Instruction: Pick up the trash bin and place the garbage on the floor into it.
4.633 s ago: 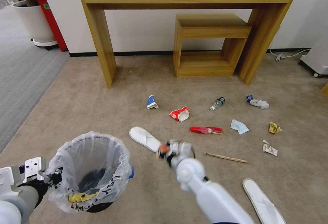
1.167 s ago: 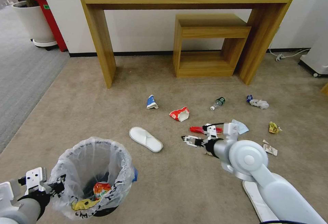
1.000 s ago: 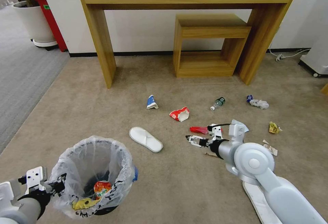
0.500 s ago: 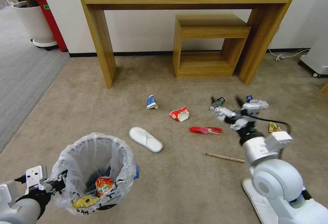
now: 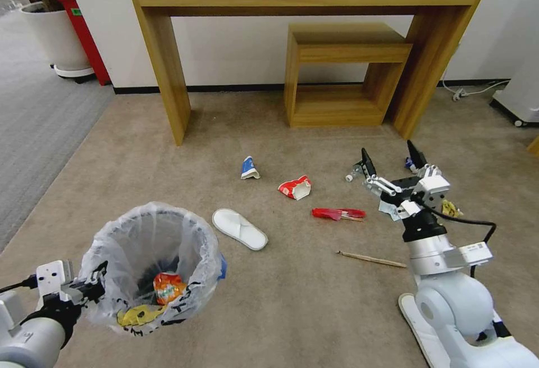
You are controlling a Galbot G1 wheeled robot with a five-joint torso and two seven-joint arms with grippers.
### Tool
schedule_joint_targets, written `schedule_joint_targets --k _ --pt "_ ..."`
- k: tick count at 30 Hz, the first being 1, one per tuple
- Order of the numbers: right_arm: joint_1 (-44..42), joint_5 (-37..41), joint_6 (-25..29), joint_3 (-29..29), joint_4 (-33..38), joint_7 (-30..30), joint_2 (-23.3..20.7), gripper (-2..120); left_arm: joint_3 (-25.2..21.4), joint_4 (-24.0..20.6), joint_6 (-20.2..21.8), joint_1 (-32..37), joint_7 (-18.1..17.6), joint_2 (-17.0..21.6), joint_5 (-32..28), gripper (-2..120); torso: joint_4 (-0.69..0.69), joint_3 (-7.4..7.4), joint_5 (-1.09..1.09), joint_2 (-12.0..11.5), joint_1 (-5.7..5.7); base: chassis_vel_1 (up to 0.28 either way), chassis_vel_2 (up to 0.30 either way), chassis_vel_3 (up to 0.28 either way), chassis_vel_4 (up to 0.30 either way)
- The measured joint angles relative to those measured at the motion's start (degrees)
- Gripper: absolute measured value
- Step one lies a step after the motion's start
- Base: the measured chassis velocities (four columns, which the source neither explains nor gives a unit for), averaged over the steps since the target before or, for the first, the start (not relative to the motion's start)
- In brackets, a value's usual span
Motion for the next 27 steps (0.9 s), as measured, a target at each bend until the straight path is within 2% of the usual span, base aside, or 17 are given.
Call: schedule_joint_targets --k 5,7,9,11,16,22,27 --pt "0.5 -0.2 -0.3 -1.0 -1.8 -0.1 1.7 100 -0.1 0.0 1.4 0.3 -0.7 -0.4 -1.2 1 0.01 0.0 0.0 0.0 0.0 0.0 0.0 0.0 0.0" --pt "0.3 -0.5 0.8 -1.7 -3.6 -0.7 2.6 100 -0.2 0.0 2.9 0.7 -3.1 -0.4 -5.2 1 0.01 0.0 0.0 0.0 0.0 0.0 0.0 0.0 0.0" --pt "0.2 -0.7 1.1 -1.8 -4.0 -0.8 2.8 100 -0.3 0.0 3.1 0.7 -3.6 -0.4 -6.0 1 0.01 0.0 0.0 0.0 0.0 0.0 0.0 0.0 0.0" --pt "0.1 -1.2 2.2 -2.3 -5.5 -1.1 3.5 100 -0.8 0.0 4.1 0.7 -7.3 -0.1 -9.3 1 0.0 0.0 0.0 0.0 0.0 0.0 0.0 0.0 0.0" --pt "0.3 -1.4 2.3 -2.7 -6.2 -1.1 3.9 100 -0.9 0.0 4.5 0.9 -10.1 -0.1 -10.4 1 0.0 0.0 0.0 0.0 0.0 0.0 0.0 0.0 0.0" --pt "1.5 -0.6 1.8 -3.0 -7.2 -0.8 3.6 100 -1.1 0.0 4.2 0.7 -10.2 -0.3 -9.7 1 0.0 0.0 0.0 0.0 0.0 0.0 0.0 0.0 0.0" --pt "1.8 -0.3 1.4 -3.1 -7.7 -0.5 3.6 100 -1.0 0.0 3.4 0.7 -8.0 -0.4 -7.1 1 0.0 0.0 0.0 0.0 0.0 0.0 0.0 0.0 0.0"
